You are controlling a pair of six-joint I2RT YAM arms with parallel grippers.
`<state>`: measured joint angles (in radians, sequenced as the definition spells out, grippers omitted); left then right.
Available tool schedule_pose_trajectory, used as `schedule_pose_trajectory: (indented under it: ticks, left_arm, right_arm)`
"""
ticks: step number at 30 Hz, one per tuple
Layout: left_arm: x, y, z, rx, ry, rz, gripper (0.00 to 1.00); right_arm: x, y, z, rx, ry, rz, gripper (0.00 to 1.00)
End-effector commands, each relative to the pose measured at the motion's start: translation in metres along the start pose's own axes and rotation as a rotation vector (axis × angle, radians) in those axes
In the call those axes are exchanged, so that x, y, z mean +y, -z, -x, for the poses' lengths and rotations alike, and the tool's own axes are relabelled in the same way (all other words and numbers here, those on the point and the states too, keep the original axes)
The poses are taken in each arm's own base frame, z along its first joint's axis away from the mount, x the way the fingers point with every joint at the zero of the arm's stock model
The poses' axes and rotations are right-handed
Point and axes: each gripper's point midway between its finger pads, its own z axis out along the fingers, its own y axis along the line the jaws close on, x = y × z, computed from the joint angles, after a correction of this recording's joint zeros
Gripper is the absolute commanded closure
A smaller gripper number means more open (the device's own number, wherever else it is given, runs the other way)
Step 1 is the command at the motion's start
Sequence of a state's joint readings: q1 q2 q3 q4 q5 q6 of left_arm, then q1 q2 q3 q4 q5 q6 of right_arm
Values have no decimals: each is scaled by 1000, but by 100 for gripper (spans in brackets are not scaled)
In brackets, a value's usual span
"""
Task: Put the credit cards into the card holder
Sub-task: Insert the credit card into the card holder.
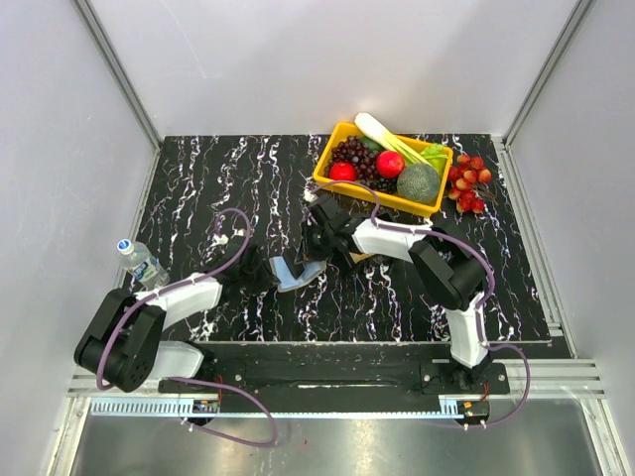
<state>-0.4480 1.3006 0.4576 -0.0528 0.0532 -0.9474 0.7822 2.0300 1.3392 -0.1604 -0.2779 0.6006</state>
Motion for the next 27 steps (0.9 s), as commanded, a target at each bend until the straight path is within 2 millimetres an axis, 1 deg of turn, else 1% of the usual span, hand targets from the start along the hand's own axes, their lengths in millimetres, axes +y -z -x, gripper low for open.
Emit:
schedule_pose_trajectory:
  ticks: [1,3,6,10,11,12,14,15,17,20,22,23,25,27]
  left_arm:
    - [-1,-6,2,-3,-41,24,100]
    - [-1,-6,2,-6,-52,28,100]
    - [-3,-5,4,-11,-70,28,100]
    - [0,-3,4,-9,-87,46,100]
    - [0,-2,4,-6,-91,46,100]
    - [2,-2,9,-30,-92,63,100]
    - [3,-2,9,-33,-95,66,100]
    - [4,-2,9,-32,-93,68,100]
    - [3,-2,10,-35,-92,66,100]
    - [4,-2,8,-29,-98,71,100]
    - [4,-3,9,-31,-97,75,100]
    - [5,-2,8,-28,-101,77,100]
    - [6,-2,9,-30,-104,84,100]
    - [6,-1,10,-36,-104,85,100]
  right_arm:
    - [-3,19,13,-63,-14,-12,100]
    - [1,28,20,-92,-31,13,100]
    - [-2,32,24,-106,-66,33,100]
    - [-12,27,14,-94,-112,25,100]
    - [-13,25,11,-94,-124,29,100]
    - [-14,25,10,-94,-136,38,100]
    - [-15,22,1,-66,-153,45,100]
    - [-12,21,5,-84,-149,65,100]
    - [-18,21,3,-93,-163,48,100]
    - [-21,20,2,-93,-167,43,100]
    - [-29,22,1,-101,-183,14,100]
    - [-29,24,3,-122,-178,13,100]
    - [-35,26,4,-129,-167,-12,100]
    - [-36,23,3,-106,-141,-16,100]
